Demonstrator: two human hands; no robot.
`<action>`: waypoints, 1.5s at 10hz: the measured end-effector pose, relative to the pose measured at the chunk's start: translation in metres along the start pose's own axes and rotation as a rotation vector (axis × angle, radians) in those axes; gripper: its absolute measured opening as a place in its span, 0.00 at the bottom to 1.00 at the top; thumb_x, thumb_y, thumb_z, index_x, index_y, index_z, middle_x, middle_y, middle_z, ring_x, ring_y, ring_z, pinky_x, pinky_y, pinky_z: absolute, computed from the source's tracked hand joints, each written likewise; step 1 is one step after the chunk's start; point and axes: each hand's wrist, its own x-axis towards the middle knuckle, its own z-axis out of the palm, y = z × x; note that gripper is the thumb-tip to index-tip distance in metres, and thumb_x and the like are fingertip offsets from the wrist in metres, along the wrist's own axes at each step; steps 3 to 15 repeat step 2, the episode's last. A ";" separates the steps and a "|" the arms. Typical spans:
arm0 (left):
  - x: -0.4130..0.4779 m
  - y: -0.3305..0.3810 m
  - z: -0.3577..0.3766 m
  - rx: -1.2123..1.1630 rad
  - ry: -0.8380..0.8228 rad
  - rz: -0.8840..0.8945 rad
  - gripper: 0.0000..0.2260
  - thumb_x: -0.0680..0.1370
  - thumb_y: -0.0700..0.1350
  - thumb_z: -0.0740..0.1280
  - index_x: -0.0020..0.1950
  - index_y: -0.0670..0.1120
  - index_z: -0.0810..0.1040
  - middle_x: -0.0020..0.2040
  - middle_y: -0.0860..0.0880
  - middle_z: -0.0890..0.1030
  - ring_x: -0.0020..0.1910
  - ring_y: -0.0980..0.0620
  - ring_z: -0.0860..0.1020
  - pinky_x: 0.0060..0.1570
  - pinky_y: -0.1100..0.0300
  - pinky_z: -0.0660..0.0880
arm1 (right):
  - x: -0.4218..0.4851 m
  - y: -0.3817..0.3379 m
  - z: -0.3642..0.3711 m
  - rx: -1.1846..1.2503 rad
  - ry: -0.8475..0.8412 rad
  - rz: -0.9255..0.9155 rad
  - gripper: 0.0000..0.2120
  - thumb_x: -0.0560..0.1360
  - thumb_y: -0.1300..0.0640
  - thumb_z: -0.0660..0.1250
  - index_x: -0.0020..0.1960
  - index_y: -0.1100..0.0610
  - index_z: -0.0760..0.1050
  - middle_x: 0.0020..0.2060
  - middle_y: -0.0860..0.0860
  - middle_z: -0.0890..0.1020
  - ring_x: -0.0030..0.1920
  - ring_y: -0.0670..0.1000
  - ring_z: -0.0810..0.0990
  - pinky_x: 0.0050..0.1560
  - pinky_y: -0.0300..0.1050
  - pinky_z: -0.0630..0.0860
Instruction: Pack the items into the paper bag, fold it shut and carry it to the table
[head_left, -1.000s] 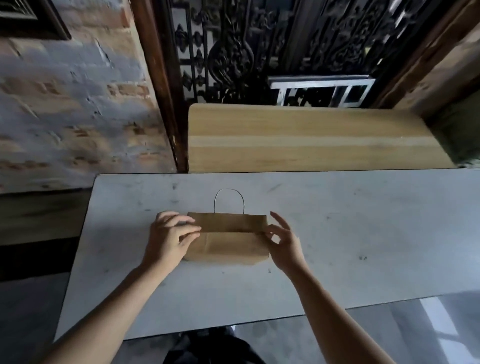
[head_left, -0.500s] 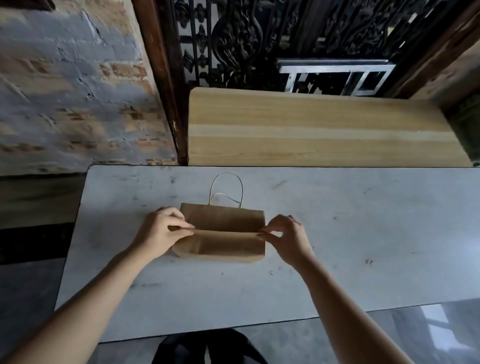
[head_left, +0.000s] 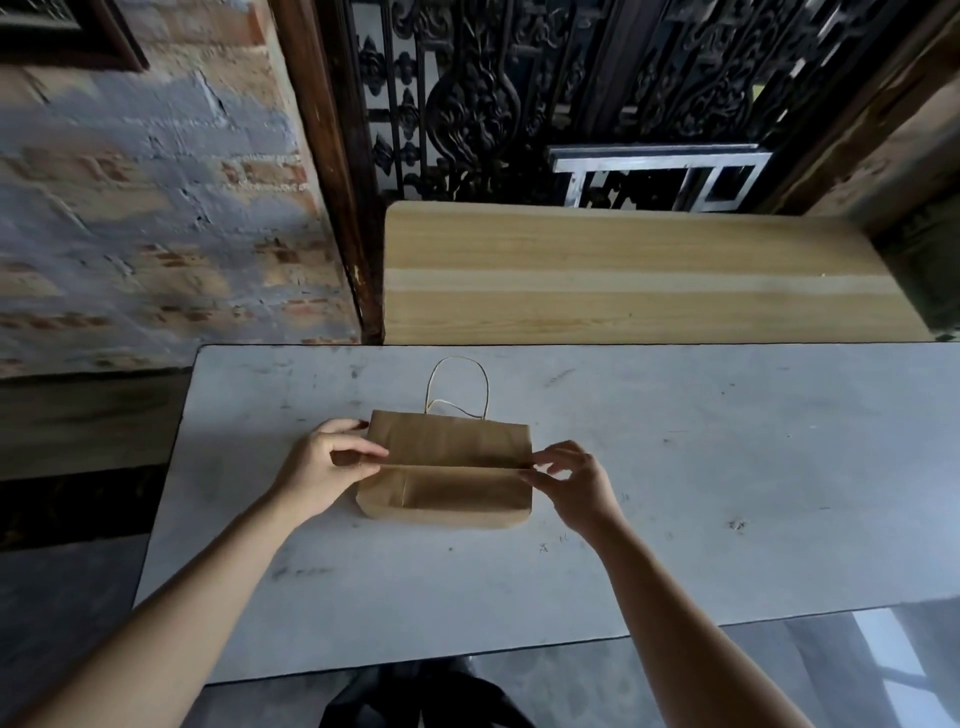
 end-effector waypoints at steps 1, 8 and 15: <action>-0.002 0.020 -0.009 0.275 0.013 0.115 0.09 0.68 0.42 0.77 0.43 0.56 0.86 0.62 0.54 0.75 0.59 0.52 0.74 0.62 0.58 0.69 | -0.006 -0.009 -0.006 -0.132 0.018 -0.089 0.06 0.68 0.51 0.75 0.45 0.47 0.84 0.44 0.45 0.78 0.43 0.46 0.77 0.40 0.28 0.67; -0.002 0.060 -0.020 0.566 -0.170 0.170 0.10 0.69 0.52 0.74 0.51 0.57 0.83 0.62 0.57 0.74 0.61 0.52 0.71 0.58 0.55 0.71 | 0.000 -0.037 -0.019 -0.277 -0.077 -0.158 0.06 0.68 0.51 0.73 0.45 0.49 0.84 0.43 0.46 0.79 0.44 0.46 0.76 0.44 0.36 0.69; -0.002 0.060 -0.020 0.566 -0.170 0.170 0.10 0.69 0.52 0.74 0.51 0.57 0.83 0.62 0.57 0.74 0.61 0.52 0.71 0.58 0.55 0.71 | 0.000 -0.037 -0.019 -0.277 -0.077 -0.158 0.06 0.68 0.51 0.73 0.45 0.49 0.84 0.43 0.46 0.79 0.44 0.46 0.76 0.44 0.36 0.69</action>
